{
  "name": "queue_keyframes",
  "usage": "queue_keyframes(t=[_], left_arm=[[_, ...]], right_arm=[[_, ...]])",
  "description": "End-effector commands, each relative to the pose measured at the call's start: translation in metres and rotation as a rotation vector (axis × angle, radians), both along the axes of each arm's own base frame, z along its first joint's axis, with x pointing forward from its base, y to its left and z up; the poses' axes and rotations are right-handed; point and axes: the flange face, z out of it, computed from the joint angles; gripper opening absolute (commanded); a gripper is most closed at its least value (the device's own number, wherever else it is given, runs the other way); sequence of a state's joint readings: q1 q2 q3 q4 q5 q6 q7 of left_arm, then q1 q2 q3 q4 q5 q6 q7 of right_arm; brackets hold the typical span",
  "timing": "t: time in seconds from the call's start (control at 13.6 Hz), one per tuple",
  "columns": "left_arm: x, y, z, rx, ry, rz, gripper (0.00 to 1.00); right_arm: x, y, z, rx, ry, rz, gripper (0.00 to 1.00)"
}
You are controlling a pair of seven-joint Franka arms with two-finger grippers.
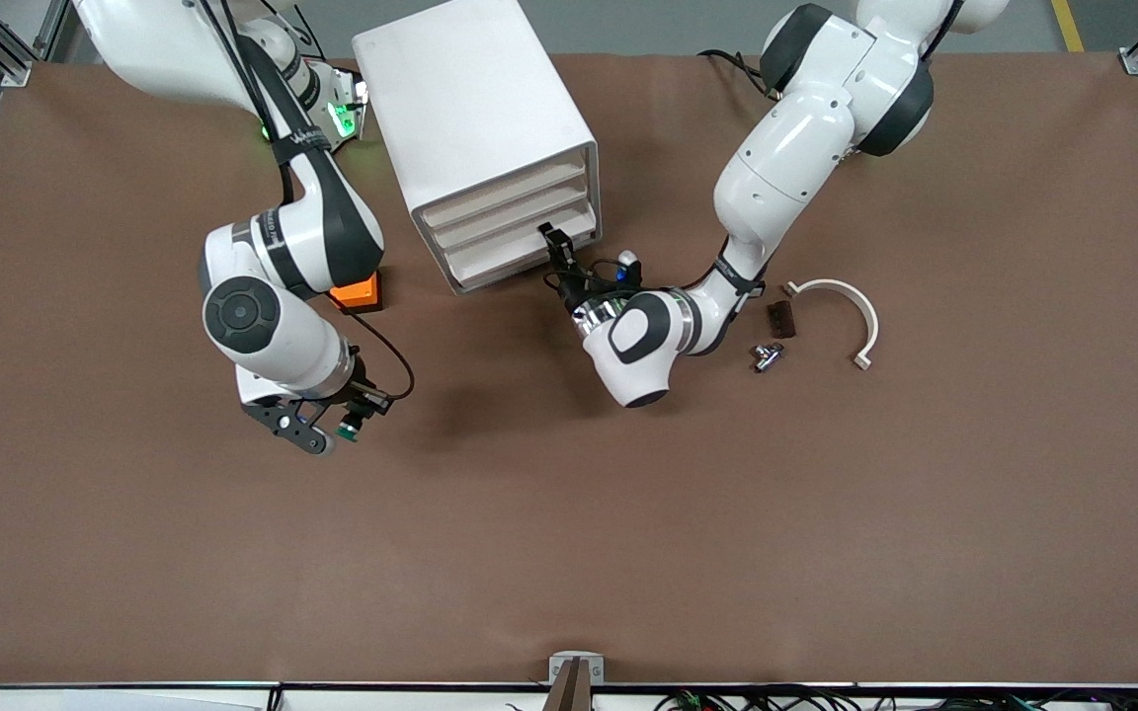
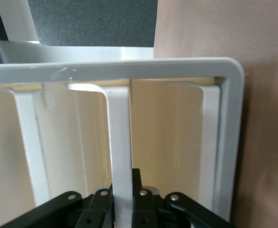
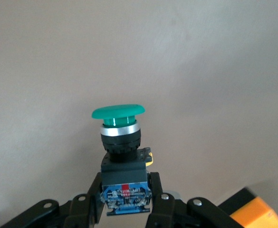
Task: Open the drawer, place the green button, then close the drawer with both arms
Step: 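Pull the drawer out with the left gripper while the right gripper carries the button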
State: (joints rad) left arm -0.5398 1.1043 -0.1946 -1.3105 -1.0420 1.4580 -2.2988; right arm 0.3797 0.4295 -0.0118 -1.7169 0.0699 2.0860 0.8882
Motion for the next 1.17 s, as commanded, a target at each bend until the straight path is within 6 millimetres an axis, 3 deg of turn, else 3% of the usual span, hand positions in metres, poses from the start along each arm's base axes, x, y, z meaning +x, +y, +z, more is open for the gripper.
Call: queue_keyframes(t=[0.0,0.29,0.59,0.81,1.1], left_arm=[[0.02,0.013,0.006,0.004,0.028,0.047,0.09],[0.052,0.044,0.006,0.016,0.033,0.117,0.1],[0.079,0.073,0.008,0.014,0.029,0.18,0.11],[0.088,0.084,0.008,0.018,0.032,0.202,0.11],[0.094,0.09,0.009,0.015,0.022,0.217,0.19]], right_arm=[[-0.013,0.004,0.005,0.037,0.014,-0.058,0.0],[-0.032,0.042,0.022,0.038,0.008,-0.112,0.0],[-0.062,0.095,0.032,0.032,0.011,-0.192,0.0],[-0.086,0.135,0.031,0.032,0.008,-0.269,0.0],[-0.122,0.173,0.014,0.04,-0.005,-0.374,0.0]])
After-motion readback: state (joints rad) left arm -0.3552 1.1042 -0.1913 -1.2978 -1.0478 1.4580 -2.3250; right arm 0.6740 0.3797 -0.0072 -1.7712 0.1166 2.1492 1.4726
